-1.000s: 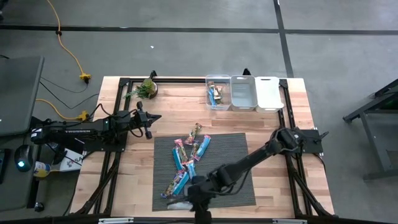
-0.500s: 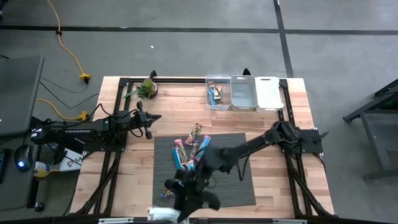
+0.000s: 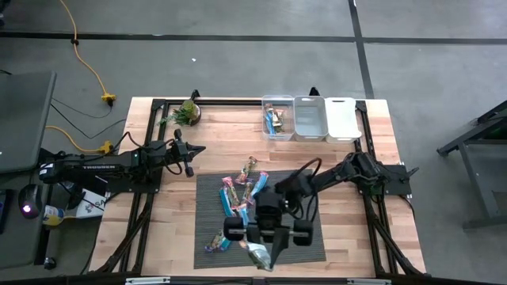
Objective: Pick and place Granola Bars by type
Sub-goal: Put the yellow granola bar into the transparent bin
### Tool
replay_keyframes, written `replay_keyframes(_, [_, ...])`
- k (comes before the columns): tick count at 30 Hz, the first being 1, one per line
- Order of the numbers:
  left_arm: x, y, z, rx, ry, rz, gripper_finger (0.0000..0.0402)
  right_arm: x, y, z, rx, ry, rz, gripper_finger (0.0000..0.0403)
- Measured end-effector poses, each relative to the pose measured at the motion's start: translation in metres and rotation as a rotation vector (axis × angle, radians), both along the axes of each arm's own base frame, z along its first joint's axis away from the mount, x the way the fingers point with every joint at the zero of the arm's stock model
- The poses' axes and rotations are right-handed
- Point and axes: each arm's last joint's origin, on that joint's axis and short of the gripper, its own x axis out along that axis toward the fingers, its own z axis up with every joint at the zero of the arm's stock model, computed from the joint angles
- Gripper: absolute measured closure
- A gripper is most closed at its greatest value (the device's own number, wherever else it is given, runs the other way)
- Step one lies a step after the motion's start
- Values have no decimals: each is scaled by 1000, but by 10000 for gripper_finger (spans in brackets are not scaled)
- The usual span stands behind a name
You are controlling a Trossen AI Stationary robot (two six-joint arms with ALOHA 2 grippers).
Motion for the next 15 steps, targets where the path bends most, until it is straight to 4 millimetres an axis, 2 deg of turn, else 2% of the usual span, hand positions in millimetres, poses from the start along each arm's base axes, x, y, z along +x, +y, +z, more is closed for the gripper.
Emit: replay_keyframes(15, [0,0,0,0,0,-1,401,0,-2,0,-2,-4,0,320])
